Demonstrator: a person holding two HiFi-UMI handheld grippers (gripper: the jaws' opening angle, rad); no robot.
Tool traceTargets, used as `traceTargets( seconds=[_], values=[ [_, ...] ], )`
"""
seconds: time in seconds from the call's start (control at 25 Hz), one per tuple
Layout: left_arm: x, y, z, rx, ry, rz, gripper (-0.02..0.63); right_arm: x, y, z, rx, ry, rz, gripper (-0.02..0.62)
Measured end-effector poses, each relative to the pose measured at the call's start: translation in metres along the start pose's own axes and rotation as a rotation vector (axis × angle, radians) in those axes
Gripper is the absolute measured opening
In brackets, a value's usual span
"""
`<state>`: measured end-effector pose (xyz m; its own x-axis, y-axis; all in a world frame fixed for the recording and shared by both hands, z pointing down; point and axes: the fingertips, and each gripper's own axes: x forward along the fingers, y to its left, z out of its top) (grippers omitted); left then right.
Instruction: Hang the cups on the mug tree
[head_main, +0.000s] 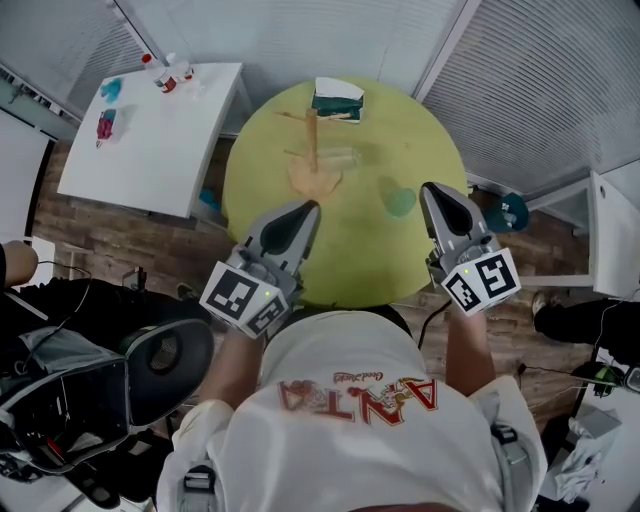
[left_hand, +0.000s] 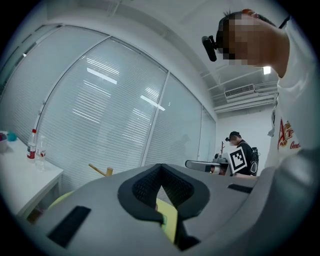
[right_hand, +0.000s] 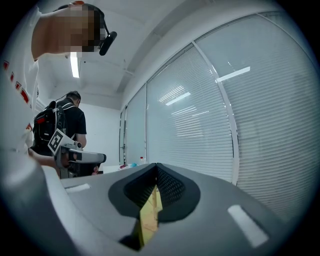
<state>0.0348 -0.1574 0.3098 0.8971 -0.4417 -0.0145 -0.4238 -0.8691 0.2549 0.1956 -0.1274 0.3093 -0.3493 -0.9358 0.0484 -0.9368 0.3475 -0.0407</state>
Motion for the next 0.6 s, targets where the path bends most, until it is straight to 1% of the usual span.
traceTargets(
  seconds=[0.12, 0.2, 0.32, 0.36, 0.44, 0.6],
  values=[
    [0.0, 0.0, -0.002, -0.003, 0.003, 0.009, 0.009, 0.0, -0.004, -0.005, -0.006, 0.016, -0.002, 0.003],
    [0.001, 0.0, -0.004, -0.006, 0.007, 0.014, 0.009, 0.002, -0.01, -0.014, -0.02, 0.051, -0.015, 0.003],
    [0.004, 0.0, -0.009, -0.01, 0.017, 0.026, 0.009, 0.005, -0.028, -0.045, -0.043, 0.17, -0.046, 0.005],
    [0.006, 0.0, -0.012, -0.012, 0.022, 0.031, 0.009, 0.006, -0.035, -0.059, -0.045, 0.216, -0.049, 0.018],
    [0.01, 0.001, -0.016, -0.015, 0.033, 0.044, 0.009, 0.009, -0.049, -0.086, -0.036, 0.304, -0.047, 0.072],
    [0.017, 0.003, -0.026, -0.022, 0.052, 0.077, 0.009, 0.013, -0.076, -0.148, -0.009, 0.489, -0.035, 0.223]
  ],
)
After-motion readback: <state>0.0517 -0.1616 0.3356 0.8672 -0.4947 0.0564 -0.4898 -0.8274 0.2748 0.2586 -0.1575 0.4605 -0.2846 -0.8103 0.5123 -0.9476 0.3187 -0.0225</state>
